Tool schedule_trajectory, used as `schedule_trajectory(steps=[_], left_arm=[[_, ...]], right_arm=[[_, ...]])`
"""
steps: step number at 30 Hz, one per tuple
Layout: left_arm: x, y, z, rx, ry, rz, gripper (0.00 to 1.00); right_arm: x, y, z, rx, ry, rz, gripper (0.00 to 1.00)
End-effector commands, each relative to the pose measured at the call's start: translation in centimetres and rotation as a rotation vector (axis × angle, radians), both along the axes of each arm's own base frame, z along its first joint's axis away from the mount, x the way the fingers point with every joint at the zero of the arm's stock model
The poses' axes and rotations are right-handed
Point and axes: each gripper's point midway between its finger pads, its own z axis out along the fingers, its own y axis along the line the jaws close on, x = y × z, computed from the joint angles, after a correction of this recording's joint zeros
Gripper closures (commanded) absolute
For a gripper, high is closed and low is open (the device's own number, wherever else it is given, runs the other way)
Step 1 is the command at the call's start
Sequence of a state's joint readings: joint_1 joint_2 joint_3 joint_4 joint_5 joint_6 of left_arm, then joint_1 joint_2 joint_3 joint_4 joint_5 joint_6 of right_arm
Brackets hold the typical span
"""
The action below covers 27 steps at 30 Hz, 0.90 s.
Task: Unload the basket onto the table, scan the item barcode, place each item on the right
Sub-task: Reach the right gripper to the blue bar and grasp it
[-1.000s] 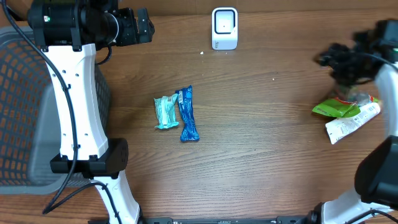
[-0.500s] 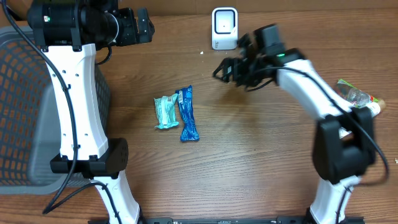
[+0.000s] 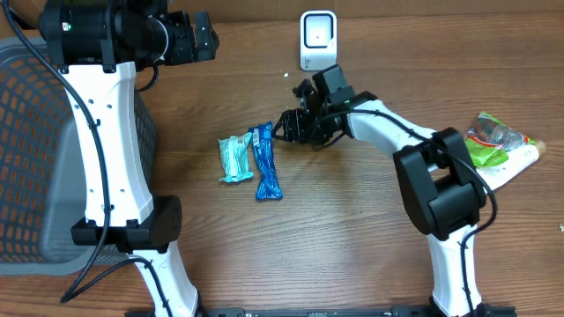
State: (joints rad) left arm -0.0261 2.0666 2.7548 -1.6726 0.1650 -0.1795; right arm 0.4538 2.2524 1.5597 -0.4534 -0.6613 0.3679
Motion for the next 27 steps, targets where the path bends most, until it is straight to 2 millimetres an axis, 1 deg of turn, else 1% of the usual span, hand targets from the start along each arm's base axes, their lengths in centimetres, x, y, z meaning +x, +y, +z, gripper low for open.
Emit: schedule_trajectory(steps=[1,7,9,12,15,17,19,23,26,27], left_arm=[[-0.5,-0.4,0.8,-0.001,-0.021,-0.021,0.0],[-0.5,-0.4,0.8,-0.001,-0.021,-0.021,0.0],[-0.5,-0.4,0.8,-0.001,-0.021,-0.021,0.0],[-0.5,-0.4,0.8,-0.001,-0.021,-0.021,0.0],[-0.5,-0.4,0.8,-0.001,-0.021,-0.021,0.0],[-0.5,-0.4,0.8,-0.001,-0.021,-0.021,0.0],[-0.5,-0.4,0.8,-0.001,-0.022,-0.021,0.0],[-0.5,-0.4,0.8,-0.001,-0.021,-0.021,0.0],[-0.5,-0.4,0.8,-0.001,-0.021,-0.021,0.0],[-0.5,-0.4,0.8,-0.001,-0.021,-0.021,0.0]], right_arm=[[-1.2,0.9,-1.6,0.01,0.063,0.015,0.32],[-3.2,2.7,-2.0,0.015,0.088,0.069,0.36],[-3.8,3.0,-2.0,0.01,0.098,0.079,0.38],[-4.6,3.4,-2.2,-0.001,0.117,0.093,0.45],[-5.4,3.5,-2.8,-0.011,0.128,0.101,0.47],[-5.5,3.5,-3.2,-0.023,0.129,0.084,0.48],[-5.2,3.3,-3.7,-0.037,0.13,0.051,0.52],[-4.6,3.3,-3.7,-0.023,0.116,0.037,0.65],[-4.2,3.2,-3.4,-0.001,0.114,0.033,0.71],[-4.3,3.3,-3.2,0.012,0.117,0.039,0.76]])
